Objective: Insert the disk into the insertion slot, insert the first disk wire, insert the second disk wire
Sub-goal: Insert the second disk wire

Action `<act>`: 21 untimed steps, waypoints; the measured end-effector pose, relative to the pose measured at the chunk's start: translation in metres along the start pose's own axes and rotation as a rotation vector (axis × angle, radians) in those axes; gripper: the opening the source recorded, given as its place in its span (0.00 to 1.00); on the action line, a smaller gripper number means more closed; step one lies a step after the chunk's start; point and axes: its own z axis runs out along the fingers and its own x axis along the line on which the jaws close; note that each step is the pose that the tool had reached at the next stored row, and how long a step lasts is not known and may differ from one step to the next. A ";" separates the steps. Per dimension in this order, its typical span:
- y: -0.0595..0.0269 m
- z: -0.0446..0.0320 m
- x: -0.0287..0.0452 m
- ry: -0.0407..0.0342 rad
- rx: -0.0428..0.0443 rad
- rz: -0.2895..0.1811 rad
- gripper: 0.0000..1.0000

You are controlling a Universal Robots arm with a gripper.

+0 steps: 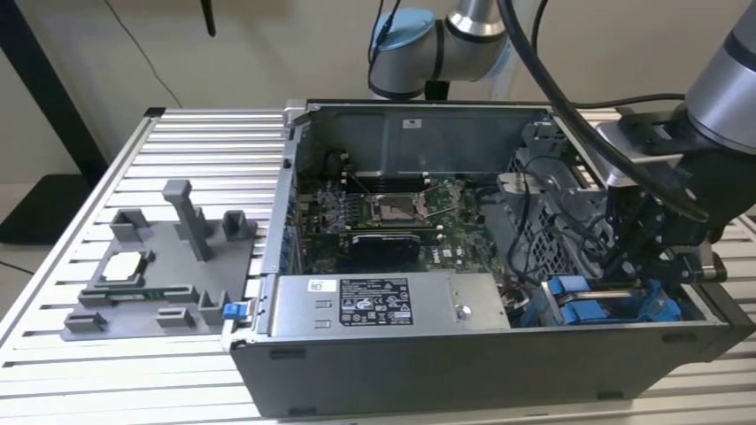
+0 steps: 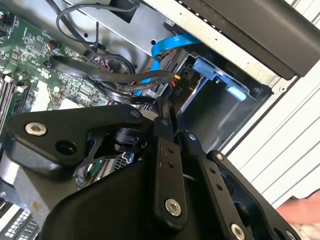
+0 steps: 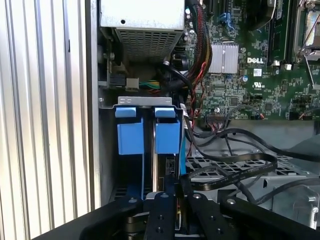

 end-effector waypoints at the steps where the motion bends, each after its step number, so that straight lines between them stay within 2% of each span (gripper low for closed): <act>1: 0.0000 0.0002 0.0000 -0.0001 0.0000 0.000 0.00; 9: 0.0002 0.0026 0.0002 -0.0001 0.0001 0.000 0.00; 14: 0.0008 0.0087 0.0009 0.0019 0.0000 0.000 0.00; 17: 0.0008 0.0104 0.0009 -0.0011 0.0002 0.000 0.00; 18: 0.0007 0.0102 0.0009 -0.0021 0.0005 0.000 1.00; 19: 0.0006 0.0085 0.0007 -0.0025 0.0002 0.000 1.00; 21: 0.0003 0.0003 0.0000 0.0002 0.0001 0.000 1.00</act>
